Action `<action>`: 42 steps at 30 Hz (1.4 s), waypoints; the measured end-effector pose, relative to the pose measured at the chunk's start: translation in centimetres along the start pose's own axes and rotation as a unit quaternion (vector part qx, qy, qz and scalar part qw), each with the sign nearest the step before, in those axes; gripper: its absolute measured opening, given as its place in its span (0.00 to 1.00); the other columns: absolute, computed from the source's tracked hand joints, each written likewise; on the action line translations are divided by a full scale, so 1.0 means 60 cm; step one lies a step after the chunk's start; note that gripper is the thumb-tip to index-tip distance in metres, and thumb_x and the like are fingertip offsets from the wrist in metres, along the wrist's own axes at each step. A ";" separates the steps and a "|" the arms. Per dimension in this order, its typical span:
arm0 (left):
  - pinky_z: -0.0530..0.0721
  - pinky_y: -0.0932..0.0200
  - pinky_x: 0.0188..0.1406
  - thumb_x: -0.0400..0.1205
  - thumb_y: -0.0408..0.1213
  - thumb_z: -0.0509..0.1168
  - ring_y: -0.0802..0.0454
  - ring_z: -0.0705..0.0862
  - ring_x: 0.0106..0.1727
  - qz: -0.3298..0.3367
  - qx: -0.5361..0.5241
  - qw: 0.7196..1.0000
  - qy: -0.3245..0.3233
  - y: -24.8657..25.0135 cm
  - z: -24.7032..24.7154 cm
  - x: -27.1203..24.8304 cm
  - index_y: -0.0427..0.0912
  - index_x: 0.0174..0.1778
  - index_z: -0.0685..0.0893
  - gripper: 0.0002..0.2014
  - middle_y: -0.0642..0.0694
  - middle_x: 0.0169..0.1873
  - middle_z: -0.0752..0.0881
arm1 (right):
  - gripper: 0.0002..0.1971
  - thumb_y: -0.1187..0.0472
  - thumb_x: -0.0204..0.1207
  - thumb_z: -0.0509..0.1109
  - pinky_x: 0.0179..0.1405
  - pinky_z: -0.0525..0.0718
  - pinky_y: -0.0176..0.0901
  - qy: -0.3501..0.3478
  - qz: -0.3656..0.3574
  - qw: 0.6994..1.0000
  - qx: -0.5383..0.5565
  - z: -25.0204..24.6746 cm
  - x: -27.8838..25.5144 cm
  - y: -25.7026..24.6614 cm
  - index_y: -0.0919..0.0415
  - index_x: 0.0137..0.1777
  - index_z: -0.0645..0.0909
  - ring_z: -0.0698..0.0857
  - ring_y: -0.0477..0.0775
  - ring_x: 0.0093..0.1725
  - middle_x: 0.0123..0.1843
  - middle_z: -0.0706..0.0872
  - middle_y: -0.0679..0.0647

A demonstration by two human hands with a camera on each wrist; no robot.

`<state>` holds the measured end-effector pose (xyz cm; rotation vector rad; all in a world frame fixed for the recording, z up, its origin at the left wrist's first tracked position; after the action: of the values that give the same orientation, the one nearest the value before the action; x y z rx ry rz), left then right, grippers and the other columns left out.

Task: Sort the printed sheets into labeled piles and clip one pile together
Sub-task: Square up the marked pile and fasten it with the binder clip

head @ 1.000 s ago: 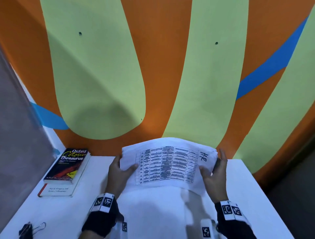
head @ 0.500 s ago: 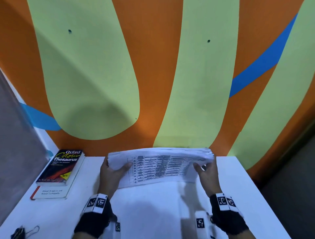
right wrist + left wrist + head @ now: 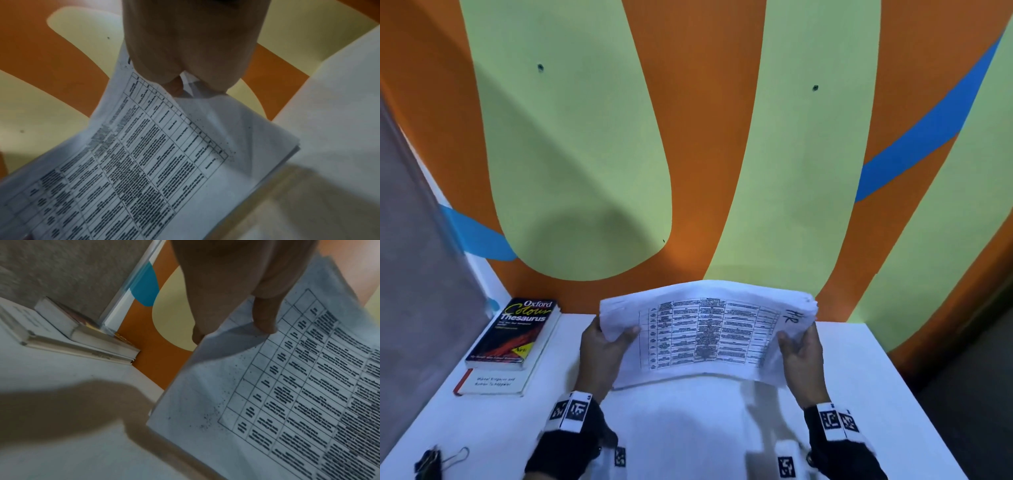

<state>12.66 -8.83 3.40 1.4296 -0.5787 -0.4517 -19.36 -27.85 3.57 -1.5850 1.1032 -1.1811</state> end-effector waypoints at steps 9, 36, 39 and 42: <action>0.79 0.33 0.65 0.78 0.31 0.70 0.43 0.84 0.62 -0.023 0.076 0.997 -0.020 -0.045 -0.003 0.008 0.48 0.68 0.75 0.22 0.44 0.62 0.85 | 0.12 0.76 0.80 0.61 0.38 0.75 0.34 -0.036 0.035 0.998 -0.024 0.017 -0.007 -0.011 0.56 0.45 0.75 0.80 0.46 0.38 0.39 0.81 0.51; 0.80 0.75 0.40 0.78 0.29 0.70 0.69 0.85 0.42 0.172 0.067 0.982 -0.037 0.219 0.092 -0.020 0.42 0.61 0.77 0.17 0.56 0.46 0.87 | 0.17 0.75 0.78 0.65 0.52 0.80 0.26 -0.040 -0.126 0.988 0.080 0.047 0.000 -0.238 0.60 0.64 0.72 0.83 0.31 0.51 0.54 0.84 0.45; 0.78 0.73 0.31 0.77 0.31 0.71 0.53 0.86 0.37 0.137 0.089 0.985 -0.049 0.176 0.094 -0.019 0.33 0.52 0.81 0.10 0.56 0.34 0.87 | 0.24 0.69 0.78 0.68 0.59 0.83 0.43 -0.054 -0.091 0.994 0.042 0.064 -0.012 -0.194 0.65 0.72 0.66 0.83 0.39 0.49 0.52 0.82 0.51; 0.78 0.65 0.32 0.81 0.34 0.67 0.57 0.80 0.30 0.096 0.126 0.986 -0.058 0.132 0.101 -0.023 0.27 0.48 0.81 0.11 0.57 0.27 0.82 | 0.25 0.67 0.80 0.67 0.62 0.79 0.61 -0.053 -0.056 0.997 0.008 0.076 -0.017 -0.160 0.67 0.74 0.63 0.79 0.54 0.47 0.54 0.81 0.69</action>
<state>7.42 -11.99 11.41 1.5761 -0.8836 -0.3179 -13.59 -23.92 11.62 -1.6959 0.9456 -1.1611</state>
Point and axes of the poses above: each hand's wrist, its own x-axis towards the middle knuckle, its own z-axis out of the palm, y = z × x, the point moved 9 cm from there along x, towards the middle knuckle
